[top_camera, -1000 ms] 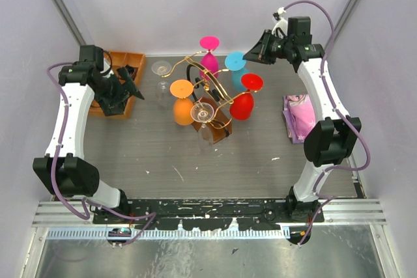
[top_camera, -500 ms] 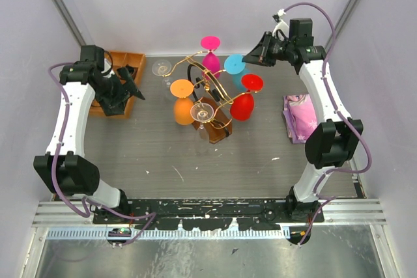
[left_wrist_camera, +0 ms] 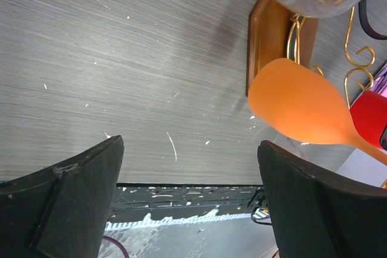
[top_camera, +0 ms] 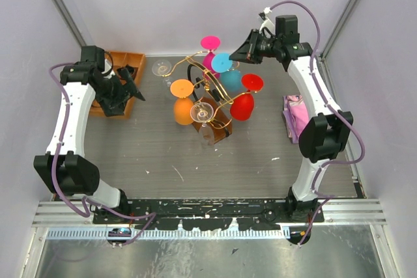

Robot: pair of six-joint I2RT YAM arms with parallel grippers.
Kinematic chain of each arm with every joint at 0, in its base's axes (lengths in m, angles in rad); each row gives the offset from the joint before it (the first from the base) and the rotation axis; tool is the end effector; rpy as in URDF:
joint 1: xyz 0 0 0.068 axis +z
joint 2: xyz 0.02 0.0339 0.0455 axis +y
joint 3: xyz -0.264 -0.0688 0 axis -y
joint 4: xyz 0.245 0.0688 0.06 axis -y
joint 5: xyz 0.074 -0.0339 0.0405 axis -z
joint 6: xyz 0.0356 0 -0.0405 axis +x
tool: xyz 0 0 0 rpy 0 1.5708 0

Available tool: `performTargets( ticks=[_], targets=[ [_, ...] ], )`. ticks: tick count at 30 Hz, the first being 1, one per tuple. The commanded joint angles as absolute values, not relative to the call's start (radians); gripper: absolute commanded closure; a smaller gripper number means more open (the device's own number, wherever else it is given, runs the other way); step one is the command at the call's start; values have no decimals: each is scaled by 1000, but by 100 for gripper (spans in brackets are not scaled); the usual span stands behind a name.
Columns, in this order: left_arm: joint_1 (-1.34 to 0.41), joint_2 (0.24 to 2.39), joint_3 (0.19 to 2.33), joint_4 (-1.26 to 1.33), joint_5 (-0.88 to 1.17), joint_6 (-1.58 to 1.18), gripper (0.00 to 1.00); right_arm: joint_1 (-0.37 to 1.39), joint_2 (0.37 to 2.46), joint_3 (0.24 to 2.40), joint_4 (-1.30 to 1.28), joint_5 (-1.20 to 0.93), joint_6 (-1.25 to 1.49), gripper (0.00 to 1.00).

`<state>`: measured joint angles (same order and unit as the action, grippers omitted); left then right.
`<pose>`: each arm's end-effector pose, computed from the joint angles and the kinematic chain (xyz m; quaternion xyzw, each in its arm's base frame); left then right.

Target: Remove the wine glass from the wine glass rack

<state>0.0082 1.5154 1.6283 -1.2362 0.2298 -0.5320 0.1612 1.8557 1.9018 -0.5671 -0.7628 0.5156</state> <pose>0.2891 -0.0057 0.3664 -0.2339 0.9403 -0.1650 0.1840 0.4133 0.0921 0.3884 -0.0420 0.8235 0.4583 0.3318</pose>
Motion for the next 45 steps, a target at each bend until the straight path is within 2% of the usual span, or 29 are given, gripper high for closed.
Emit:
performTargets(
  ticks=[1, 10, 24, 31, 39, 45],
  targets=[
    [8, 1512, 1604, -1236, 241, -514, 1, 161, 1883, 1984, -487, -777, 550, 99],
    [8, 1515, 1622, -1254, 231, -500, 1, 130, 1971, 2102, -453, -732, 590, 99],
    [8, 1520, 1616, -1253, 236, -502, 1, -46, 1983, 2151, -452, -729, 504, 99],
    [8, 1526, 1607, -1247, 236, -500, 1, -55, 2001, 2224, -565, -459, 265, 99],
    [8, 1542, 1615, -1254, 216, -485, 1, -44, 2111, 2322, -661, -107, 142, 99],
    [9, 1559, 1620, -1260, 210, -480, 1, 21, 2194, 2343, -671, 270, 5, 99]
  ],
)
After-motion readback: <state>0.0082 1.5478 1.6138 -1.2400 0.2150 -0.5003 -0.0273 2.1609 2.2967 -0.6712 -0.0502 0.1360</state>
